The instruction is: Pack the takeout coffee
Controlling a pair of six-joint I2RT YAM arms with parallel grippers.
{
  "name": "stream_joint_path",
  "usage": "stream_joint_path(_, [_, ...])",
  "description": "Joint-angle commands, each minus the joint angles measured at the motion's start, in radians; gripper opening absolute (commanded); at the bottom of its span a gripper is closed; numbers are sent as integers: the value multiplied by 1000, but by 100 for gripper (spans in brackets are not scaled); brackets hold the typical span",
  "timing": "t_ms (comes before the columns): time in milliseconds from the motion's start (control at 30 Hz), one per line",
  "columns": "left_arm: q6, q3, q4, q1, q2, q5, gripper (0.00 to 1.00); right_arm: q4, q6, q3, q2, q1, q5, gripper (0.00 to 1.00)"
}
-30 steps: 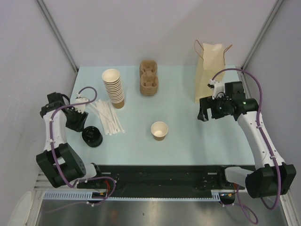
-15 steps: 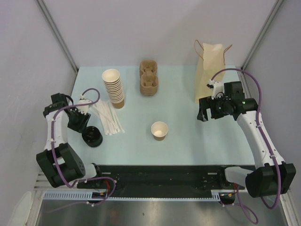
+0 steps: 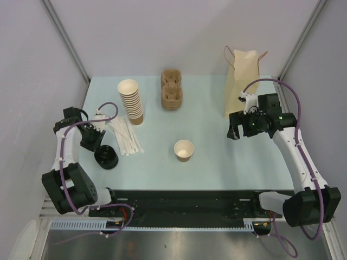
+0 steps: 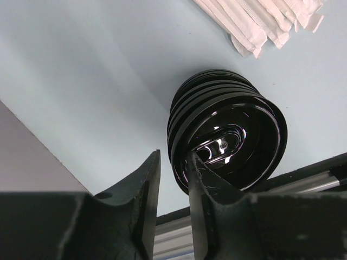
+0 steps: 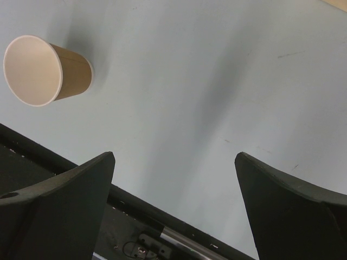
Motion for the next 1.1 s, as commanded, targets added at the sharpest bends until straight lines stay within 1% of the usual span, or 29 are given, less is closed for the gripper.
stream_joint_path(0, [0, -7, 15, -7, -5, 7, 29, 11, -17, 41, 0, 5, -1, 100])
stream_joint_path(100, [0, -9, 15, -5, -4, 4, 23, 11, -17, 41, -1, 5, -1, 100])
stream_joint_path(267, [-2, -18, 20, -7, -4, 5, 17, 13, -18, 41, 0, 5, -1, 100])
stream_joint_path(367, [0, -14, 6, -5, -8, 13, 10, 11, -17, 40, 0, 5, 0, 100])
stream_joint_path(400, [-2, -9, 2, -7, -8, 14, 4, 11, -17, 41, 0, 5, 0, 100])
stream_joint_path(467, [-3, 8, -14, -7, -20, 21, 0, 13, -15, 40, 2, 5, -4, 100])
stream_joint_path(900, [-40, 163, -130, -7, -30, 83, 0, 10, -20, 54, 3, 8, -12, 100])
stream_joint_path(1000, [-51, 198, -170, -7, -25, 129, 0, 10, -23, 61, 5, 18, -12, 100])
stream_joint_path(1067, [-57, 242, -228, -8, -19, 200, 0, 13, -28, 64, 5, 31, -9, 100])
